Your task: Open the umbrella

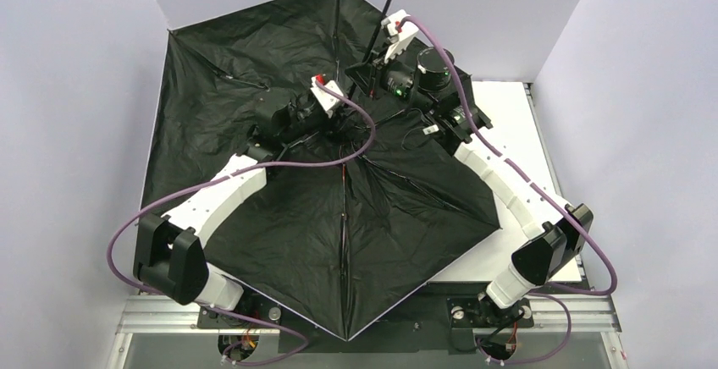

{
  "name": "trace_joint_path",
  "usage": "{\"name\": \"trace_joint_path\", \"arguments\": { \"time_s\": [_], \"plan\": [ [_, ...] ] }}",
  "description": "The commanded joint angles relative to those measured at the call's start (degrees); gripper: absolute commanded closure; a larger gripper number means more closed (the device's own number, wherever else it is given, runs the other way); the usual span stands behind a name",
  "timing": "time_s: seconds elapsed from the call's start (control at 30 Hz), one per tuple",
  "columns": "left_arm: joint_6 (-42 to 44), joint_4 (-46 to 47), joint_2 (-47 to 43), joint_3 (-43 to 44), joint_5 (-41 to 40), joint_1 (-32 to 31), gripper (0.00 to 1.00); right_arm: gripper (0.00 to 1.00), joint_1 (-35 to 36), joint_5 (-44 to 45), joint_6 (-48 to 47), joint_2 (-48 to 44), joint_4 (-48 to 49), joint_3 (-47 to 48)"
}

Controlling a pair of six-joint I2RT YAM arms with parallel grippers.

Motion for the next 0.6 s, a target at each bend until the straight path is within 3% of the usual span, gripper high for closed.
{"name": "trace_joint_path", "arguments": {
  "time_s": [0.0,0.2,0.57],
  "plan": [
    [0.85,-2.22,-2.15,4.54,-2.63,-2.41,0.59,1.0,0.88,-0.92,-0.83,-3.54,6.39,-0.75],
    [2.04,-5.44,-0.61,7.36,-4.32,-2.27,0.67,1.0,1.27,-0.51,-0.93,-4.0,6.09,-1.13],
    [6.74,-10.65,2.76,-1.38,-4.06,2.28,0.79,1.0,0.98,-0.69,-0.85,-4.68,3.99,4.54]
  ]
}}
